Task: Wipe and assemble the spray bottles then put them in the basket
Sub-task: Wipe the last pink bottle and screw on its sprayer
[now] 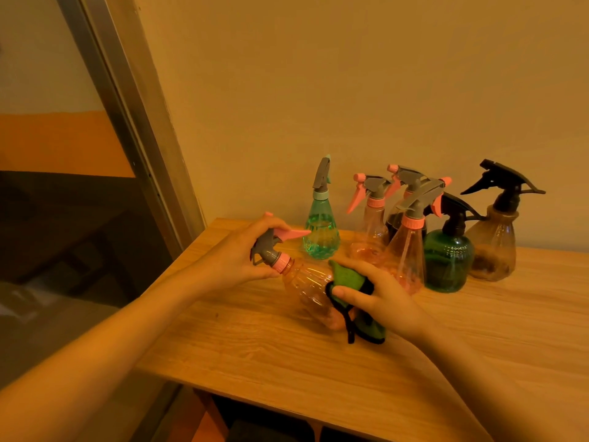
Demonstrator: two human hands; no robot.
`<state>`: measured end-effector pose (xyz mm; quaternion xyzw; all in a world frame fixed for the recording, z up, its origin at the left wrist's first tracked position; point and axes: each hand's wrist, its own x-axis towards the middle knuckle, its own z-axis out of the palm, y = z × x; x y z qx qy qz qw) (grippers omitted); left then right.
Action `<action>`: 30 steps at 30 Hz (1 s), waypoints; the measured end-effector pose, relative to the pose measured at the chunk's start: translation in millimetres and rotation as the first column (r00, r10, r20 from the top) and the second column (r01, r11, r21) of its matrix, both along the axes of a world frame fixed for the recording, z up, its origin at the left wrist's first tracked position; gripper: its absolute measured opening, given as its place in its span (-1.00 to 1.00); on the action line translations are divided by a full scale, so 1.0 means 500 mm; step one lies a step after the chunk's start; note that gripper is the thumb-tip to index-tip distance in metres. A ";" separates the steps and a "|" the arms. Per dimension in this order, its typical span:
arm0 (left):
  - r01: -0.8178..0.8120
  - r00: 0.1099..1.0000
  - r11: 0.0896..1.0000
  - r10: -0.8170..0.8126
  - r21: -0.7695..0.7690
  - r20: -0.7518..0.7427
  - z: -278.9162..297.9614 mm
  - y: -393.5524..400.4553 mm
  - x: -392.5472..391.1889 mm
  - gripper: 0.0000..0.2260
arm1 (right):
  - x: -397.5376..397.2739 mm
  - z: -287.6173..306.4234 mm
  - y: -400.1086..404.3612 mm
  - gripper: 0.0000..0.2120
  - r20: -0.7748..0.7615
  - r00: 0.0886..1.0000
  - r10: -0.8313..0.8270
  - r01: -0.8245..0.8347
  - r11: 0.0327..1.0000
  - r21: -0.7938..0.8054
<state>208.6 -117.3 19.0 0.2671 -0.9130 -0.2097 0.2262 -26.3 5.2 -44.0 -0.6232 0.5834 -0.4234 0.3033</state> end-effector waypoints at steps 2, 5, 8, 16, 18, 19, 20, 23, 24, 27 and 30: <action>0.018 1.000 0.999 -0.017 0.044 -0.027 0.009 0.008 -0.007 -0.50 | -0.009 -0.008 0.006 -0.53 0.092 0.996 -0.015 0.014 1.000 0.010; 0.020 0.999 0.998 -0.019 0.053 -0.030 0.019 0.014 -0.016 -0.52 | -0.013 -0.010 0.009 -0.55 0.095 0.995 -0.036 0.035 0.999 0.003; 0.006 1.000 0.999 -0.007 0.043 0.012 0.024 0.015 -0.020 -0.31 | -0.012 -0.007 0.007 -0.48 -0.001 0.999 -0.033 0.032 0.999 -0.017; -0.039 0.990 0.995 0.050 -0.092 0.130 0.024 0.008 -0.021 -0.05 | 0.021 0.038 -0.034 -0.42 -0.215 0.977 0.015 -0.040 0.993 -0.111; -0.025 0.991 0.994 0.038 -0.107 0.125 0.023 0.004 -0.022 -0.03 | 0.032 0.045 -0.046 -0.46 -0.232 0.972 0.021 -0.052 0.990 -0.130; -0.025 0.992 0.993 0.038 -0.112 0.118 0.022 0.003 -0.021 -0.02 | 0.035 0.045 -0.051 -0.48 -0.236 0.971 0.019 -0.051 0.990 -0.130; -0.033 0.993 0.993 0.046 -0.117 0.111 0.021 0.001 -0.019 -0.01 | 0.036 0.044 -0.054 -0.49 -0.236 0.972 0.016 -0.046 0.991 -0.123; -0.065 0.994 0.990 0.076 -0.123 0.084 0.013 -0.005 -0.014 0.02 | 0.030 0.032 -0.051 -0.42 -0.178 0.984 0.016 -0.032 0.996 -0.087; -0.066 0.994 0.991 0.076 -0.115 0.079 0.011 -0.006 -0.013 0.01 | 0.027 0.027 -0.048 -0.40 -0.148 0.989 0.016 -0.027 0.997 -0.074; -0.071 0.993 0.993 0.079 -0.098 0.084 0.013 -0.008 -0.012 -0.18 | 0.014 0.017 -0.033 -0.42 -0.046 0.999 0.020 -0.022 1.000 -0.023; -0.098 0.986 0.983 0.117 -0.156 0.116 0.014 -0.008 -0.008 -0.35 | -0.004 0.008 -0.015 -0.47 0.091 0.996 0.022 -0.024 0.999 0.021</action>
